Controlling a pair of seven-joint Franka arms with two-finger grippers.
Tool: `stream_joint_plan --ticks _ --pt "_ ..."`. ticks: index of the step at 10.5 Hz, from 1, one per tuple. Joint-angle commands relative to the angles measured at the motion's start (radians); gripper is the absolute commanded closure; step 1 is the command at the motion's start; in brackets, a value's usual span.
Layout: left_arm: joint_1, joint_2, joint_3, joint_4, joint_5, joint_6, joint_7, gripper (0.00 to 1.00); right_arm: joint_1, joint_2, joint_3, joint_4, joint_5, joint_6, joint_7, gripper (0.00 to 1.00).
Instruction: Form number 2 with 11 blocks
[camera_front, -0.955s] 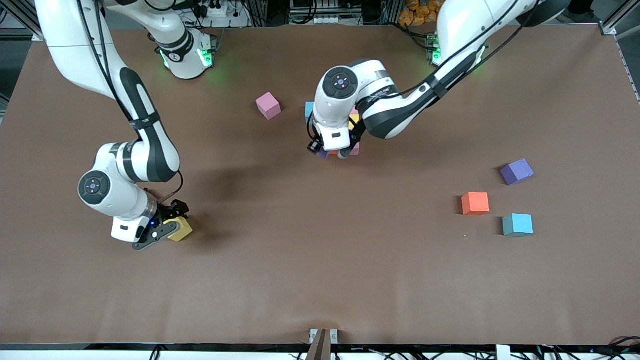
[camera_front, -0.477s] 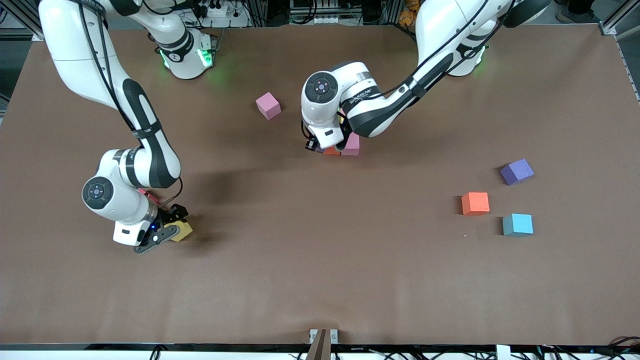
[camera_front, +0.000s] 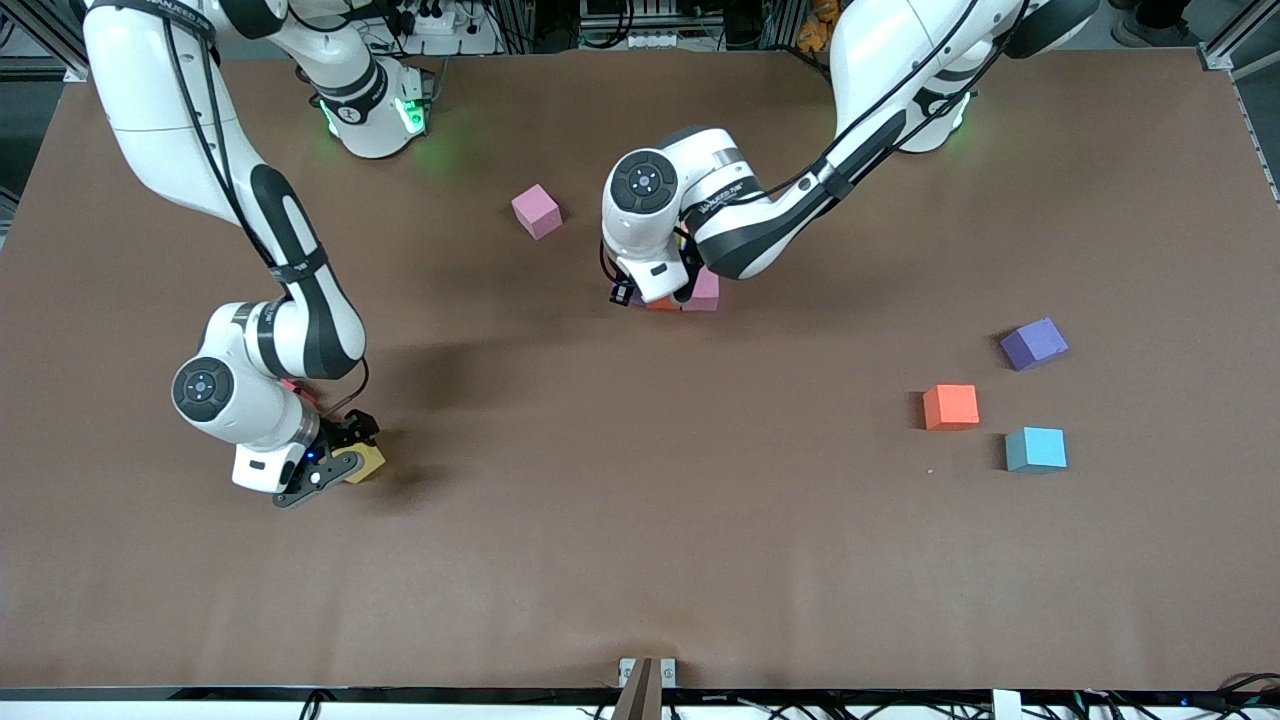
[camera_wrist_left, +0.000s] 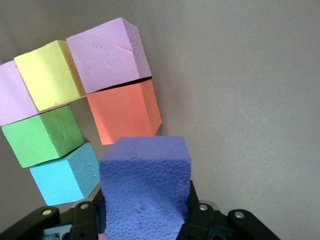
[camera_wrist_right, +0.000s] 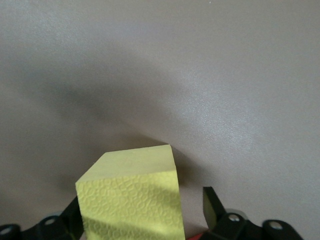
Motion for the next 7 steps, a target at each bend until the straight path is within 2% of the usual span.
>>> stream_joint_plan --ticks 1,5,7 --pt "-0.02 0.015 0.011 0.036 -0.035 -0.017 -0.071 0.41 -0.011 0.015 0.012 0.023 -0.001 -0.003 -0.01 0.27" --pt "-0.034 0.053 0.014 0.093 -0.036 -0.017 -0.257 0.41 -0.011 0.016 0.014 0.023 -0.001 -0.003 -0.01 0.58" --pt "-0.078 0.056 0.051 0.093 -0.038 -0.017 -0.265 0.41 -0.009 0.015 0.014 0.024 -0.001 -0.003 -0.005 0.66"
